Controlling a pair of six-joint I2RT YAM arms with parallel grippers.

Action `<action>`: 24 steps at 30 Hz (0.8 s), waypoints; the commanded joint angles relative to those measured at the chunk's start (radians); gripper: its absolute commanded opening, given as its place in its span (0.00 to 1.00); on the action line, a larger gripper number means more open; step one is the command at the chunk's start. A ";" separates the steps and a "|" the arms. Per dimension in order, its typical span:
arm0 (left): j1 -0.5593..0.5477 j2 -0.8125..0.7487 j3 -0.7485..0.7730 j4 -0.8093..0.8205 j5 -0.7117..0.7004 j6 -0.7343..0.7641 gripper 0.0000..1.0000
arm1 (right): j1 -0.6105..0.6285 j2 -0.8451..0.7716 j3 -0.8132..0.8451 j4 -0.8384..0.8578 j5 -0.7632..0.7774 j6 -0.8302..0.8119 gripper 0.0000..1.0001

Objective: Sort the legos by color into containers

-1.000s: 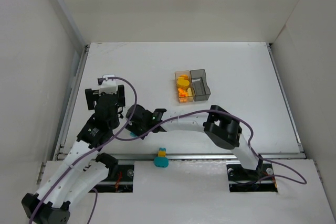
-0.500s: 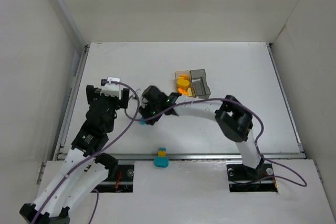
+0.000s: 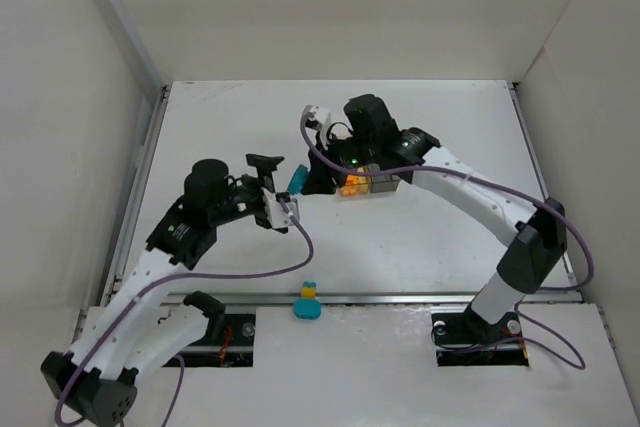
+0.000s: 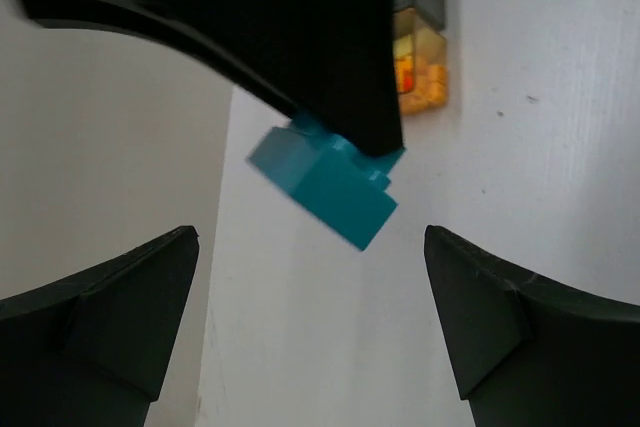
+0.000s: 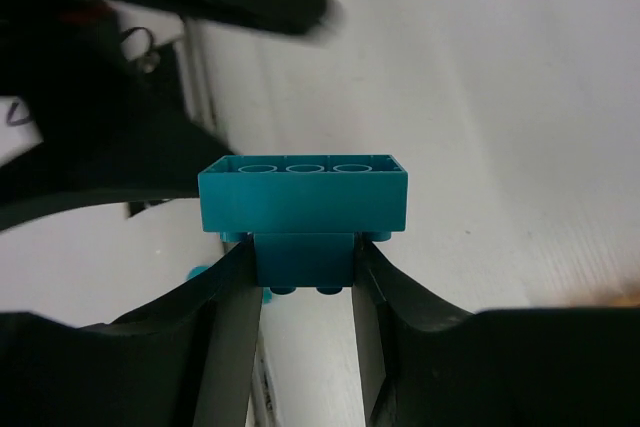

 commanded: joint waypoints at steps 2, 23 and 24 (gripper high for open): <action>0.000 0.064 0.049 -0.088 0.207 0.343 0.95 | 0.018 -0.061 -0.024 -0.022 -0.156 -0.030 0.00; -0.091 0.000 0.021 -0.194 0.218 0.692 0.39 | 0.091 -0.079 -0.079 0.065 -0.109 0.080 0.00; -0.100 0.000 0.021 -0.194 0.218 0.702 0.36 | 0.091 -0.079 -0.079 0.077 -0.109 0.080 0.00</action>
